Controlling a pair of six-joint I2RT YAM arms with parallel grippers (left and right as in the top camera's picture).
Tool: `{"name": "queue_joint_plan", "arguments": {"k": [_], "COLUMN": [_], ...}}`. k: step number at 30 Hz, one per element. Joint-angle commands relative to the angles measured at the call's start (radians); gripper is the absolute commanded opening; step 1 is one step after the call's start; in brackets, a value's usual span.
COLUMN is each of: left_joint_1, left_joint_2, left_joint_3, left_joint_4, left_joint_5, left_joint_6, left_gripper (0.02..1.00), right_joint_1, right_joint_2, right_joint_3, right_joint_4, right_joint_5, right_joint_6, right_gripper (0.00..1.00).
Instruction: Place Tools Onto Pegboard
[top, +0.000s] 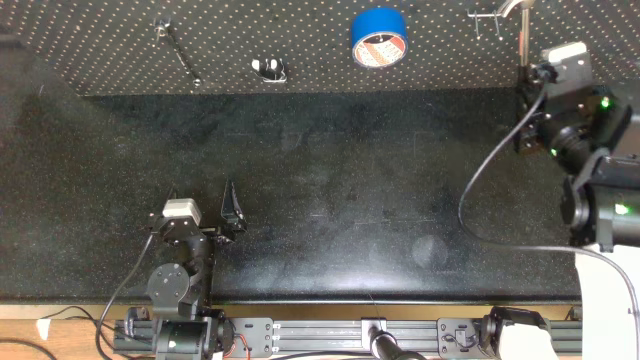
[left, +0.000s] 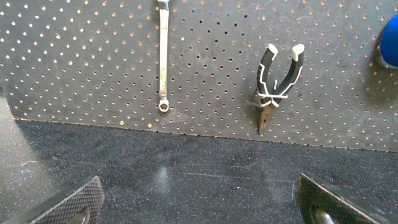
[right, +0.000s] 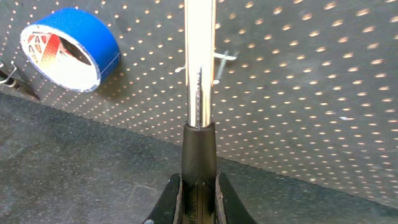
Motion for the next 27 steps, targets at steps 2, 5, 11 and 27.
{"name": "queue_joint_plan", "arguments": {"k": [2, 5, 11, 27], "left_joint_1": [0.004, 0.004, 0.004, 0.004], "left_joint_2": [-0.008, -0.008, -0.008, -0.008], "left_joint_3": [-0.002, -0.002, -0.002, -0.002], "left_joint_4": [-0.009, -0.009, -0.009, -0.009], "left_joint_5": [0.003, 0.003, 0.003, 0.003], "left_joint_6": [0.013, 0.013, 0.012, 0.013], "left_gripper": [0.996, 0.996, 0.996, 0.996], "right_joint_1": [0.037, 0.039, 0.05, 0.06], "right_joint_2": [0.131, 0.2, 0.268, 0.284], "right_joint_3": [0.005, 0.005, 0.005, -0.001], "right_joint_4": [0.006, 0.018, 0.031, 0.005], "right_joint_5": [0.023, 0.023, 0.023, 0.049], "right_joint_6": [0.058, 0.058, 0.053, 0.053], "right_gripper": [0.075, 0.075, 0.075, 0.941]}}
